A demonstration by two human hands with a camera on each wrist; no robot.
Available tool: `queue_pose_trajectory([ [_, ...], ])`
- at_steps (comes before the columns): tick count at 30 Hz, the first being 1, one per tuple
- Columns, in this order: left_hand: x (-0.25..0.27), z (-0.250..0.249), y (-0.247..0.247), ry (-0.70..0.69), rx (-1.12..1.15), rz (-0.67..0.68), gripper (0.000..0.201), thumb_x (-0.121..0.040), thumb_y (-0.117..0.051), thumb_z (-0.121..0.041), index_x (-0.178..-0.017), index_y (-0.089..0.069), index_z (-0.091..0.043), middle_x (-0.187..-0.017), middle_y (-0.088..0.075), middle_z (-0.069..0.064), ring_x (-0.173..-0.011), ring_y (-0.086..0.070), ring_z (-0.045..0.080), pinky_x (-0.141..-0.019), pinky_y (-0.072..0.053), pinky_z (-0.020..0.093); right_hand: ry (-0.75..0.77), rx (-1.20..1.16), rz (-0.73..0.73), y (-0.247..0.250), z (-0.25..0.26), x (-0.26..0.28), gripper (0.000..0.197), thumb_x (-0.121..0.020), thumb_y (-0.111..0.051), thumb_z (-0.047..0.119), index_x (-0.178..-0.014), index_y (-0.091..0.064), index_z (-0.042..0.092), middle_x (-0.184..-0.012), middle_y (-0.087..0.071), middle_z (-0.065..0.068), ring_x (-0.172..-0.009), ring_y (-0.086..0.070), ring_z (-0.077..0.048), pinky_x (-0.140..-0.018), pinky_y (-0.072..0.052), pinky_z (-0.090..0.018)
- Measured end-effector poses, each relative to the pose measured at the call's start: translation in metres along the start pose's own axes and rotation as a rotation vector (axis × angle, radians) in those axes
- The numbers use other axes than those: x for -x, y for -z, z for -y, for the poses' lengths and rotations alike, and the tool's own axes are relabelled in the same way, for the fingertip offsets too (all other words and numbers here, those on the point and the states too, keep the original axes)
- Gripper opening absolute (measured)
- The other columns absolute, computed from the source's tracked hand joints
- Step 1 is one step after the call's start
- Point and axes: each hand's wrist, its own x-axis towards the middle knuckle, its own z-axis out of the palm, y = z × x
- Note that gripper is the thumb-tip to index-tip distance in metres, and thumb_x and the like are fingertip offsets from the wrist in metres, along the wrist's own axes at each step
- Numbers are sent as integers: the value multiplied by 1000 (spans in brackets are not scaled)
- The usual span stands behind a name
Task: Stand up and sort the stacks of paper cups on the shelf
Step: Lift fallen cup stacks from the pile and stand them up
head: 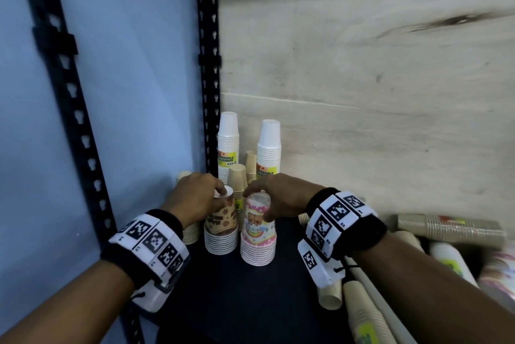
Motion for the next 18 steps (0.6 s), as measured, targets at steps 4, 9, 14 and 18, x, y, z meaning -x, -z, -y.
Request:
queue_pose_trajectory([
  [4, 6, -3, 7, 24, 41, 4, 41, -82, -71, -43, -120, -67, -29, -124, -65, -2, -111, -58, 20, -87, -45, 29, -47, -80, -23, 2, -9, 10, 74, -79, -79, 18, -143, -43, 22, -142, -50, -2, -126, -49, -19, -97, -40, -30],
  [9, 23, -31, 17, -33, 30, -141, 30, -84, -66, -47, -109, -68, -30, -113, -68, -8, -101, -62, 16, -80, -50, 30, -184, -126, -27, 15, -36, 47, 70, -79, -80, 27, -140, -45, 25, -134, -53, 0, -110, -56, -15, -90, -44, -28],
  [14, 26, -82, 20, -138, 94, -161, 24, -82, -65, -50, -95, -69, -31, -98, -69, -13, -90, -64, 11, -76, -55, 35, -310, -67, -26, 16, -67, 89, 57, -80, -77, 35, -131, -52, 26, -127, -57, 3, -102, -52, -11, -88, -42, -27],
  [18, 16, -118, 11, -189, 123, -96, 20, -80, -67, -49, -89, -68, -30, -93, -69, -13, -89, -64, 11, -77, -55, 34, -395, -33, -6, 13, -88, 119, 57, -81, -76, 38, -131, -52, 25, -126, -55, 2, -104, -51, -14, -90, -43, -29],
])
